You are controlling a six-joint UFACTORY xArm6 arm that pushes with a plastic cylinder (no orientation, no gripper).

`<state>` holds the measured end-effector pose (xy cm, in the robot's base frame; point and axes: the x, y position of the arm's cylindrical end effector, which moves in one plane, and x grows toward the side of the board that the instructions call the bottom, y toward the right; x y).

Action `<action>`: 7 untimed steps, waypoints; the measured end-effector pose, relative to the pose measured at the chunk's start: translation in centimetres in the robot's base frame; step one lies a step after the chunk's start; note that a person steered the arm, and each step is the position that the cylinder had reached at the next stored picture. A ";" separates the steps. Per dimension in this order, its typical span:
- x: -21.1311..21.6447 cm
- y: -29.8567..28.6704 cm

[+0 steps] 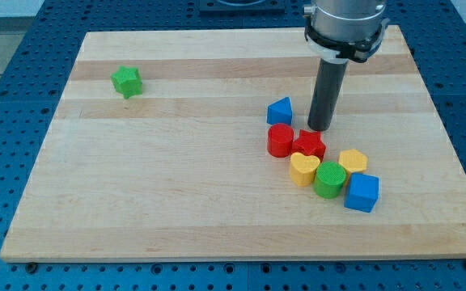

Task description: Separate the red circle from the red star

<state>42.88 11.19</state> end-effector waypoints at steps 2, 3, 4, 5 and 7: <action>0.1 0.0; 2.7 2.7; 5.1 3.8; 4.8 0.3; 3.1 -12.0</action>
